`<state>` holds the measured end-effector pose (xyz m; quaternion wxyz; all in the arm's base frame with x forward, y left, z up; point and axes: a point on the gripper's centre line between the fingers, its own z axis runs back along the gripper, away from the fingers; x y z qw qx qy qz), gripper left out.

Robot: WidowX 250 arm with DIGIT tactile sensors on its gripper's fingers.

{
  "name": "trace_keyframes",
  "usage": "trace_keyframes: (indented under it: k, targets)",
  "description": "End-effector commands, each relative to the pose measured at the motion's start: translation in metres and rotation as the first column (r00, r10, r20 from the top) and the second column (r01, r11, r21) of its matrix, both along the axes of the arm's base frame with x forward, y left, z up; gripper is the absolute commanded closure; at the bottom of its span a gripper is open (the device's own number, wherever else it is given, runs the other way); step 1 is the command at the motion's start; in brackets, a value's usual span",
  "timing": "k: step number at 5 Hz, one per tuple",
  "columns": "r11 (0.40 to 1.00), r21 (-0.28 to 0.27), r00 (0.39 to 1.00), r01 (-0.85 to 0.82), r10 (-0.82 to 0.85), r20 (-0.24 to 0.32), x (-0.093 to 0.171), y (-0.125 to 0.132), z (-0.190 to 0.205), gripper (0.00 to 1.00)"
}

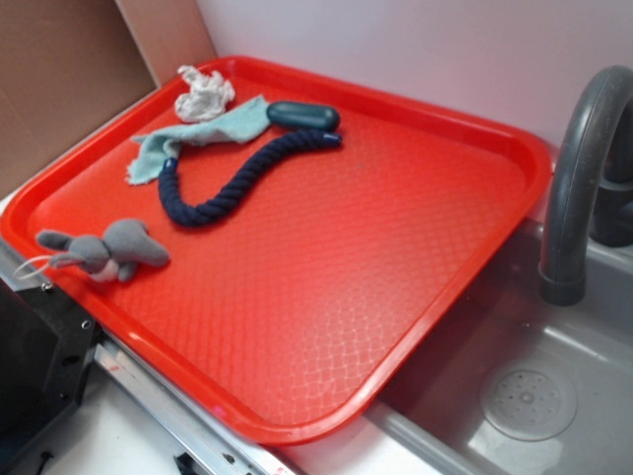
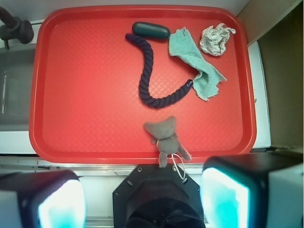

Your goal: Grab the white paper.

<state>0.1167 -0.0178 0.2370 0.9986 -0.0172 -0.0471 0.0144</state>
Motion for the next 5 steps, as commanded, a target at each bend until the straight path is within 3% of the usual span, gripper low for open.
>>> trace_keyframes:
  k: [1, 2, 3, 4, 5]
  targets:
    - [1.0, 0.0, 1.0, 0.0, 0.0, 0.0, 0.0, 0.0, 0.0, 0.0]
    - [0.987, -0.026, 0.986, -0.16, 0.161, 0.051, 0.018, 0.001, -0.015, 0.0]
    - [0.907, -0.186, 0.905, -0.377, 0.404, 0.131, 0.051, 0.02, -0.036, 0.0]
    - [0.775, -0.246, 0.773, -0.581, 0.621, 0.131, 0.075, 0.047, -0.059, 0.0]
    - [0.62, -0.205, 0.61, -0.757, 0.784, 0.117, 0.116, 0.092, -0.102, 0.0]
